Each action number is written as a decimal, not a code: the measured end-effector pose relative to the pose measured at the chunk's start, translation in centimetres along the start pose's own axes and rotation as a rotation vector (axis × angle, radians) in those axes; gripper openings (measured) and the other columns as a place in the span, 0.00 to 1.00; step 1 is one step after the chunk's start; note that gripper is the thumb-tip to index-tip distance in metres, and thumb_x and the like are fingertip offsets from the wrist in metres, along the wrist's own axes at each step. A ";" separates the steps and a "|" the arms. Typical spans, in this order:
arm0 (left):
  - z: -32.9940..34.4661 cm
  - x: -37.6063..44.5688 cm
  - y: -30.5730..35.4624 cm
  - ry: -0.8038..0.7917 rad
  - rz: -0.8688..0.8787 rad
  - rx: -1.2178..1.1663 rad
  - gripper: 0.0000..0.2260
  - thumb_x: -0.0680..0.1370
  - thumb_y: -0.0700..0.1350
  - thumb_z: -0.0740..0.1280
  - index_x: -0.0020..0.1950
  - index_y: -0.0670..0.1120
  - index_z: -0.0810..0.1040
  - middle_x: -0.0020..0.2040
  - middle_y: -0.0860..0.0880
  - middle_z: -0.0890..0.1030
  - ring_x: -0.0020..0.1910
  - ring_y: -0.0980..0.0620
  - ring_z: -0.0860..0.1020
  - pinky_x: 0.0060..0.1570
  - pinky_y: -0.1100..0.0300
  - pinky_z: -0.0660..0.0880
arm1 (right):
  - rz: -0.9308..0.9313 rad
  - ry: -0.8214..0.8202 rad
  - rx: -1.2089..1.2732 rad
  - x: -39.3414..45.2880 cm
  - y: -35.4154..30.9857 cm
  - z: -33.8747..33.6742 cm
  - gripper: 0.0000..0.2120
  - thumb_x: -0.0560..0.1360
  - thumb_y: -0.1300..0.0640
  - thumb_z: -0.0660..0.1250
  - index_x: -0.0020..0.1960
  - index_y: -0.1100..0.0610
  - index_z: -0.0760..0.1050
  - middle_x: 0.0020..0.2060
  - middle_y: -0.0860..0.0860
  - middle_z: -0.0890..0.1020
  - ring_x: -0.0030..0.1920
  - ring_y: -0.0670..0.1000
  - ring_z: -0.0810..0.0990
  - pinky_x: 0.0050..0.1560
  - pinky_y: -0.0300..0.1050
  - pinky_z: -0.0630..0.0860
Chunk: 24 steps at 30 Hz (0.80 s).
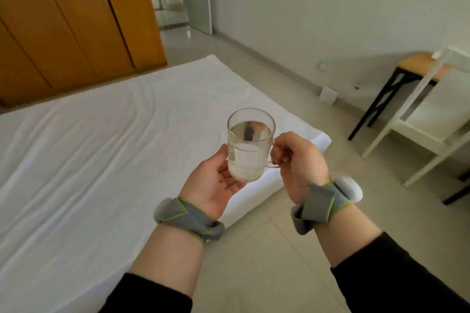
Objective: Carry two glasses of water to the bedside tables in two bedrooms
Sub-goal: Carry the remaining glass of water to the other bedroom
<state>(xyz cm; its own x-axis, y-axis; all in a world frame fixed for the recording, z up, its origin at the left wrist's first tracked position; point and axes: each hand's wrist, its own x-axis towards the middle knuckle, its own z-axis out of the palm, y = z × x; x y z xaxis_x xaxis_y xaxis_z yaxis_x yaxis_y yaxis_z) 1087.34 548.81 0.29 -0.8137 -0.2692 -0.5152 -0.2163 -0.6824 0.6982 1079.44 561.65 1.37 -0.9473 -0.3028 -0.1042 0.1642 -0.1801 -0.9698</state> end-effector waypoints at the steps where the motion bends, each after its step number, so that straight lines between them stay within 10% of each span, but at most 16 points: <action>1: 1.4 1.2 -0.1 -0.018 -0.022 0.022 0.22 0.77 0.54 0.64 0.60 0.38 0.76 0.56 0.40 0.79 0.51 0.45 0.79 0.51 0.53 0.77 | -0.001 0.030 0.005 1.0 -0.4 -1.2 0.14 0.62 0.55 0.63 0.19 0.53 0.65 0.20 0.46 0.64 0.34 0.57 0.56 0.43 0.59 0.51; 12: 15.4 18.3 1.7 -0.248 -0.164 0.212 0.20 0.76 0.54 0.64 0.55 0.38 0.78 0.46 0.43 0.80 0.46 0.46 0.80 0.47 0.55 0.78 | -0.126 0.332 0.045 15.7 -3.4 -11.7 0.14 0.62 0.56 0.63 0.20 0.53 0.66 0.20 0.45 0.66 0.32 0.54 0.59 0.39 0.60 0.55; 17: 20.8 24.0 2.6 -0.347 -0.208 0.300 0.17 0.76 0.54 0.64 0.50 0.40 0.78 0.43 0.44 0.78 0.44 0.46 0.78 0.53 0.52 0.76 | -0.206 0.394 0.145 20.5 -4.5 -15.3 0.16 0.66 0.60 0.61 0.20 0.53 0.73 0.19 0.46 0.71 0.25 0.46 0.67 0.32 0.39 0.66; 24: 30.1 32.2 1.9 -0.404 -0.271 0.371 0.17 0.77 0.53 0.63 0.52 0.40 0.78 0.42 0.45 0.78 0.44 0.47 0.78 0.54 0.52 0.75 | -0.174 0.571 0.199 28.9 -6.8 -21.8 0.14 0.62 0.60 0.62 0.20 0.51 0.63 0.20 0.47 0.63 0.29 0.50 0.59 0.37 0.51 0.57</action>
<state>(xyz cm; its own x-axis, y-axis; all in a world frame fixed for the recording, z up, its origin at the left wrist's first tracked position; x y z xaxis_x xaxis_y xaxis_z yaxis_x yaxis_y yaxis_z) 1044.48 559.28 -0.04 -0.8280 0.2094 -0.5202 -0.5586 -0.3888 0.7327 1044.92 574.51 0.18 -0.9532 0.2839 -0.1034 -0.0093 -0.3696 -0.9291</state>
